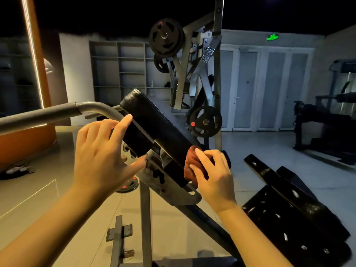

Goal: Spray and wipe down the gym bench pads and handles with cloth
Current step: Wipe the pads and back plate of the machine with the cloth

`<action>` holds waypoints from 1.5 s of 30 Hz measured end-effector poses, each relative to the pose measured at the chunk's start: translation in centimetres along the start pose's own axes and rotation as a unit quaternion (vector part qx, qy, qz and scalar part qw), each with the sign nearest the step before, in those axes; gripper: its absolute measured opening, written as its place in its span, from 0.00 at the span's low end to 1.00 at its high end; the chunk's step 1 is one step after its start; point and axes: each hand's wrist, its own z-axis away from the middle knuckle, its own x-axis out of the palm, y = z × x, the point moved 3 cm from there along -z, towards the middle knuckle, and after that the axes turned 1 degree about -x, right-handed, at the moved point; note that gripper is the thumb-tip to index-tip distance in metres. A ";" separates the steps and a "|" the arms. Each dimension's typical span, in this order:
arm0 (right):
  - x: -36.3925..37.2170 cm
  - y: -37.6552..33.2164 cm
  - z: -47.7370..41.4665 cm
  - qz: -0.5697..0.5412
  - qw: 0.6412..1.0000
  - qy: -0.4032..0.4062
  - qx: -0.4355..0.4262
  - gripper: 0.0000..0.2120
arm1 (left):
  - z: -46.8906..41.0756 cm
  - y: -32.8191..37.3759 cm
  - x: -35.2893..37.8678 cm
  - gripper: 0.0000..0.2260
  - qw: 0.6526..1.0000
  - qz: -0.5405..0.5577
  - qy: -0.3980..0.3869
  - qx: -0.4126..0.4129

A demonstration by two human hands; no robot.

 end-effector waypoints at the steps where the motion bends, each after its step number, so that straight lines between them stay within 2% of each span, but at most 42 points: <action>1: -0.6 0.9 1.7 0.005 1.000 0.006 0.012 0.20 | 0.0 -0.1 0.1 0.39 1.000 0.004 0.007 0.002; 4: -2.6 3.4 5.1 0.009 0.998 -0.001 0.061 0.21 | -0.3 0.1 0.3 0.39 1.000 0.028 0.013 -0.002; 7: -3.2 3.6 3.4 -0.002 0.993 0.015 0.115 0.20 | -0.4 0.3 0.3 0.38 0.999 0.048 0.009 0.001; 11: -1.5 -1.3 -4.1 -0.073 0.995 0.026 0.062 0.18 | -0.4 0.0 0.1 0.39 0.999 0.035 0.002 0.012; 14: 1.0 -3.3 -5.6 -0.050 0.999 0.012 0.015 0.19 | -0.4 -0.1 -0.1 0.38 1.000 0.024 0.001 0.017; 20: -0.9 1.7 3.7 -0.009 0.998 0.027 0.048 0.20 | -0.3 -0.3 0.3 0.38 0.998 0.055 0.022 0.020; 23: -1.5 3.2 6.2 -0.038 0.989 0.009 0.141 0.19 | -0.2 0.0 0.6 0.38 0.998 0.069 0.016 0.003; 26: -1.3 2.4 5.7 -0.135 0.953 0.038 0.268 0.19 | 0.0 0.5 0.4 0.39 0.996 0.086 0.003 -0.039; 29: -0.3 2.0 5.8 -0.238 0.887 0.087 0.387 0.16 | 0.0 1.8 0.0 0.39 0.998 0.025 -0.007 -0.050; 32: 0.3 2.2 7.0 -0.288 0.822 0.099 0.481 0.11 | 0.0 3.9 -0.1 0.38 0.999 -0.034 -0.028 0.022; 35: -0.5 3.1 6.3 -0.301 0.786 0.131 0.524 0.11 | -0.3 5.5 0.4 0.25 0.989 -0.069 -0.075 0.110; 37: -1.3 3.1 4.9 -0.304 0.791 0.148 0.510 0.13 | -0.8 5.3 0.5 0.18 0.984 -0.084 -0.096 0.128; 39: -1.4 2.6 4.5 -0.309 0.798 0.131 0.501 0.13 | -1.3 4.7 0.4 0.16 0.983 -0.088 -0.093 0.134; 42: -1.3 2.0 5.4 -0.315 0.805 0.084 0.495 0.12 | -1.5 3.9 0.3 0.14 0.988 -0.056 -0.064 0.132; 45: -1.8 3.2 3.6 -0.286 0.827 0.080 0.478 0.09 | -1.2 3.6 0.7 0.18 0.987 -0.035 -0.060 0.141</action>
